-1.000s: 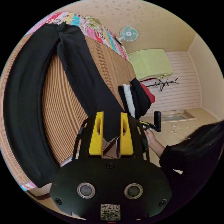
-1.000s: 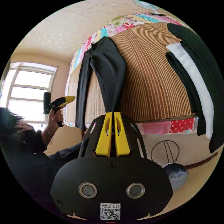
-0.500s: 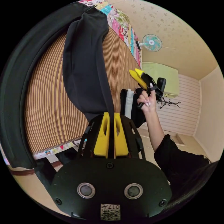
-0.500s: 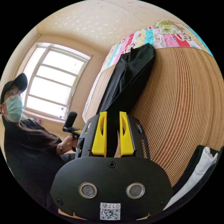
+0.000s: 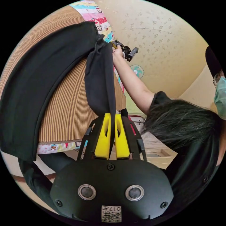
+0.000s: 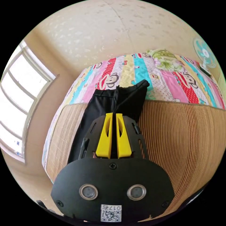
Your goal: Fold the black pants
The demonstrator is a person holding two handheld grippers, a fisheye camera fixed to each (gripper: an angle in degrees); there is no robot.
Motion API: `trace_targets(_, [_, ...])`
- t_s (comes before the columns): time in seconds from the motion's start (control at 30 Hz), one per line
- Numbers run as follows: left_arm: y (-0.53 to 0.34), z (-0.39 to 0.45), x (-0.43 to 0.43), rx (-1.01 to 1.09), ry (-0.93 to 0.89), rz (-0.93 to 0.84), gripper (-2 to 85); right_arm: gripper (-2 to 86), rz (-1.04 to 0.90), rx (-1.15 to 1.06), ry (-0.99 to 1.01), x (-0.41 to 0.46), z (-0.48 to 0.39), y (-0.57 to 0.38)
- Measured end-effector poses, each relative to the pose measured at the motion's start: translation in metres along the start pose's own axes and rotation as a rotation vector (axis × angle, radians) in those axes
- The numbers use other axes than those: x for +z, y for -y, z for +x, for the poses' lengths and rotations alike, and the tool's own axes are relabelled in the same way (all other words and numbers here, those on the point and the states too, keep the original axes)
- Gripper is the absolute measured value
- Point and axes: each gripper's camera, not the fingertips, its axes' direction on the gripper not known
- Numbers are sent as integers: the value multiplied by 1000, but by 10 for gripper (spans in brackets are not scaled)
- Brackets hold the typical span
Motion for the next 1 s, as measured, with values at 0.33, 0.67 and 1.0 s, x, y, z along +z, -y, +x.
trace_targets(0.33, [-47,-96,-186,-202,379,181,38,52,-278,-89,204,140,-147,-56])
trace_targets(0.67, [-17,-131,-243,-185,433,50,94,101,-320,178,217,-14,-38,-300])
trace_targets(1.0, [135,-130,-219,55,387,-134,126,46,-605,235,735,-46,-45,-439])
